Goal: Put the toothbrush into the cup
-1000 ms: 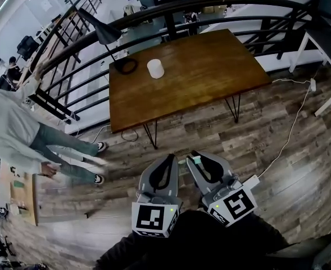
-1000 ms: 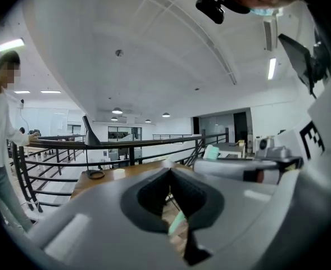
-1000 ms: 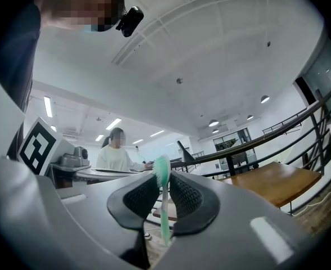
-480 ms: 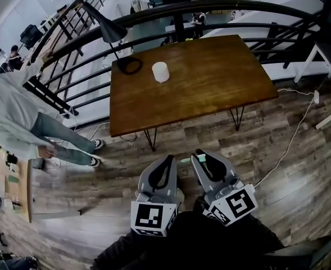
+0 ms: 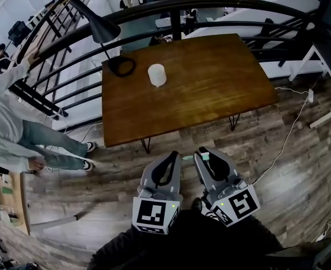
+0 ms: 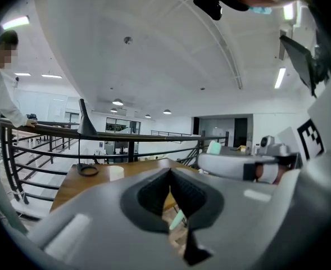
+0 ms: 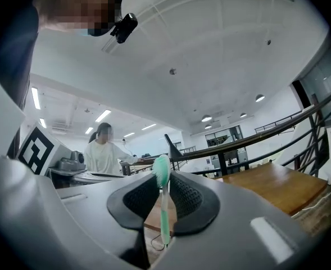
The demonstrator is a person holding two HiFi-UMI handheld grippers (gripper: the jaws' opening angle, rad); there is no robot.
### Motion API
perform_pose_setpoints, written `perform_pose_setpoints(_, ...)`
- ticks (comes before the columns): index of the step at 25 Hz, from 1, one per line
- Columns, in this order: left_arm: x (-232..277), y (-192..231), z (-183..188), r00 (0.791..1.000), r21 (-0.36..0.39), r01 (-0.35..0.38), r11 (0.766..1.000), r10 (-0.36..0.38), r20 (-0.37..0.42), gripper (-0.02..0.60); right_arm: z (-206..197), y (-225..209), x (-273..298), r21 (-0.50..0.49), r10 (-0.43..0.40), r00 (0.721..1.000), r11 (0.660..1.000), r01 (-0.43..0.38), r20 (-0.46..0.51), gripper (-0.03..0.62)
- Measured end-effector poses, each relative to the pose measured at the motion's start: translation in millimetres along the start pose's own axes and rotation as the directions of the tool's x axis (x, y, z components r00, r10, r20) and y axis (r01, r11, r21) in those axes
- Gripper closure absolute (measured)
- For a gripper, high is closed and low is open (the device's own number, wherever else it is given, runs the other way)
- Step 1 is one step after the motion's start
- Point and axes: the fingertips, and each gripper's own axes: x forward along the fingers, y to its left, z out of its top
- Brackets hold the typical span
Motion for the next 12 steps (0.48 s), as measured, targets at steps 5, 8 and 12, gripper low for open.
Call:
perform_pose_setpoints(5, 18.7, 41.5, 8.9, 1.000, -0.036, 0.004, 0.999, -0.003, 0.028, 0.574, 7.9, -0.3, 41.3, -0.031, -0.008, 1.000, 0.999, 0.009, 0.007, 0.536)
perform_pose_setpoints(8, 22.8, 68.0, 18.6, 0.998, -0.041, 0.000, 0.999, 0.003, 0.066, 0.574, 11.4, 7.1, 67.3, -0.061, 0.001, 1.000, 0.998, -0.001, 0.003, 0.537)
perform_pose_setpoints(12, 24.8, 99.9, 31.2, 0.995, -0.052, 0.001, 0.999, 0.005, 0.102, 0.574, 18.6, 19.8, 97.4, -0.083, 0.007, 1.000, 0.997, -0.007, -0.004, 0.537)
